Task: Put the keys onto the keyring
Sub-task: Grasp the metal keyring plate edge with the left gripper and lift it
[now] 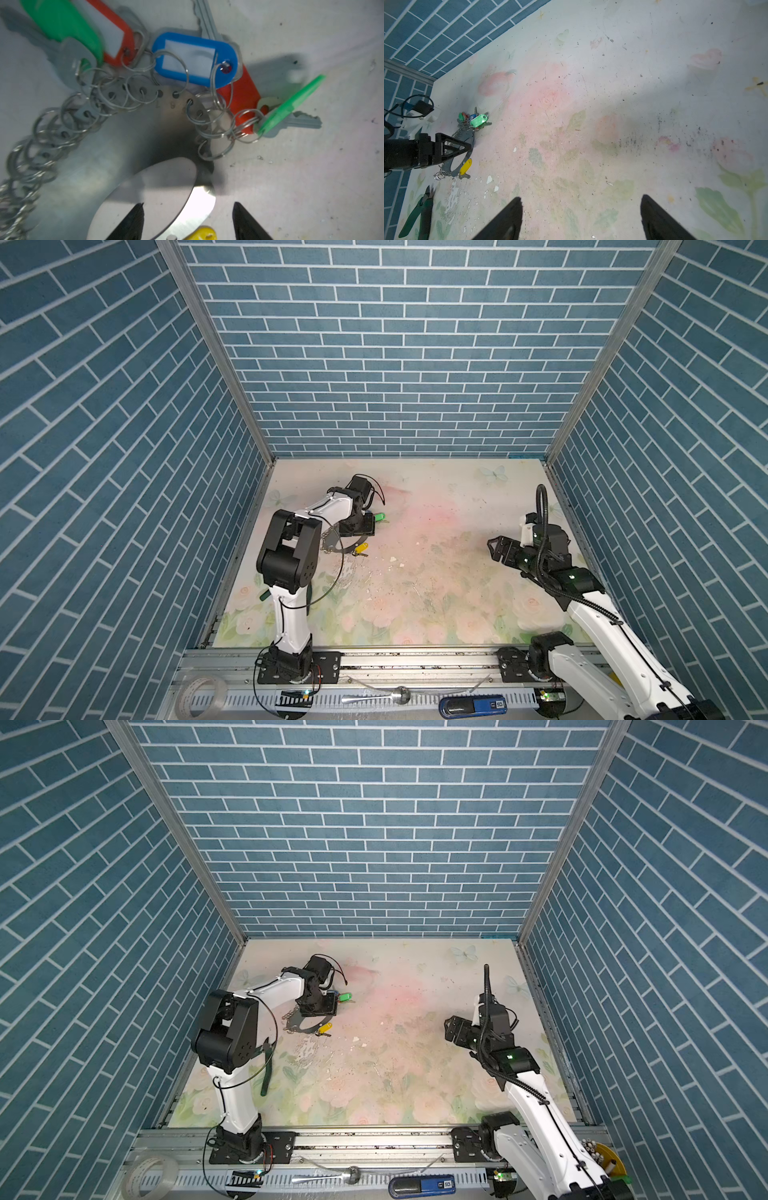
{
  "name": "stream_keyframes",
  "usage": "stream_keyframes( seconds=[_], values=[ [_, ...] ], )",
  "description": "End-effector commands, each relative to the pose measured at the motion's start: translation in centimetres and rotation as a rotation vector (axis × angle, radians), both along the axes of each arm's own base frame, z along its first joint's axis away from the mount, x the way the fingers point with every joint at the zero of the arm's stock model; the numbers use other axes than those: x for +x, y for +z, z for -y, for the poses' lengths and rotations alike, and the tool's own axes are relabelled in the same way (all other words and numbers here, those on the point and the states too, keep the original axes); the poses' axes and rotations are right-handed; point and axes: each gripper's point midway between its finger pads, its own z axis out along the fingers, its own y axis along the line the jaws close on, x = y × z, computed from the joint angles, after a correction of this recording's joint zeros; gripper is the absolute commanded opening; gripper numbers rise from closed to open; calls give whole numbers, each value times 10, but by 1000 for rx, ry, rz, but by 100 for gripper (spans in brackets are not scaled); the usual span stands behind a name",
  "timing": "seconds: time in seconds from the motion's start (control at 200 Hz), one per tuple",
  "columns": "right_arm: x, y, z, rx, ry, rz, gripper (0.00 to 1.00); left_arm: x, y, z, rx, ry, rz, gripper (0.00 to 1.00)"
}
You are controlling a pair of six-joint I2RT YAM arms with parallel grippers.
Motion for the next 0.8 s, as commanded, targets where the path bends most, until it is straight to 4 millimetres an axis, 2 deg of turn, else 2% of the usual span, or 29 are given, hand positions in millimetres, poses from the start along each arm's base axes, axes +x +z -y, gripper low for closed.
stream_keyframes(
  seconds=[0.0, 0.21, 0.46, 0.645, 0.795],
  values=[
    [-3, -9, 1, 2, -18, -36, 88, 9, -1, 17, -63, -22, 14, 64],
    [-1, -8, -1, 1, -11, -42, 88, 16, -10, 53, -103, -75, 5, 55],
    [-1, -8, 0, -6, -16, -43, 88, 17, -12, 118, -135, -183, 4, 50],
    [-3, -9, 3, -20, -25, -43, 88, -3, -4, 178, -142, -325, 5, 50],
    [-6, -8, 7, -39, -30, -40, 88, -22, 13, 203, -138, -412, 27, 50]
  ],
)
